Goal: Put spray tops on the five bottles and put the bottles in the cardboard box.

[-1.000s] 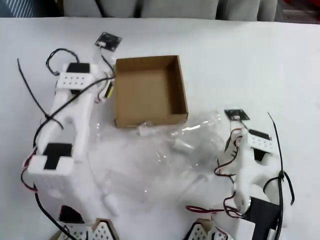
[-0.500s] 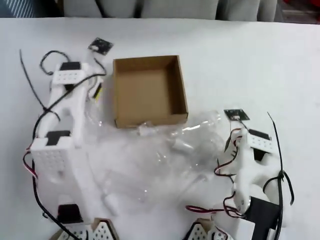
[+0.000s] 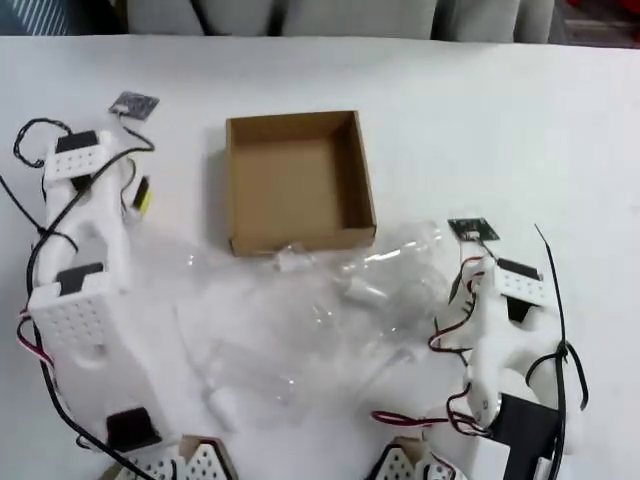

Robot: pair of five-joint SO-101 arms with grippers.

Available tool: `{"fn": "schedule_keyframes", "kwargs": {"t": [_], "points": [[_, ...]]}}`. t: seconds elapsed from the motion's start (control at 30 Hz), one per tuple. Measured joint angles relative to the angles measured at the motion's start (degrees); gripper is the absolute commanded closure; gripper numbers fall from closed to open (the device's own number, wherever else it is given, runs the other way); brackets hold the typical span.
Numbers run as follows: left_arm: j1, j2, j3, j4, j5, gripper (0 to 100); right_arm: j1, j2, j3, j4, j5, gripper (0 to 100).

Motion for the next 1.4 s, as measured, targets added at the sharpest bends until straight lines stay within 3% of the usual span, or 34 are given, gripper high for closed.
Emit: {"fn": "schedule_keyframes", "kwargs": {"t": [0.27, 0.6, 0.83, 1.17, 1.4], "points": [[-0.62, 0.00, 0.00, 8.35, -7.38, 92, 0.00, 0.00, 0.00, 0.00, 0.00, 98.2], [-5.10, -0.09, 0.00, 9.85, -8.44, 92, 0.00, 0.00, 0.00, 0.00, 0.00, 98.2], [-5.54, -3.25, 0.00, 18.81, -13.89, 92, 0.00, 0.00, 0.00, 0.00, 0.00, 98.2], [-7.56, -3.87, 2.73, 18.73, -14.68, 92, 0.00, 0.00, 0.00, 0.00, 0.09, 98.2], [-7.65, -15.56, 2.73, 18.73, -16.97, 92, 0.00, 0.00, 0.00, 0.00, 0.09, 98.2]]}}
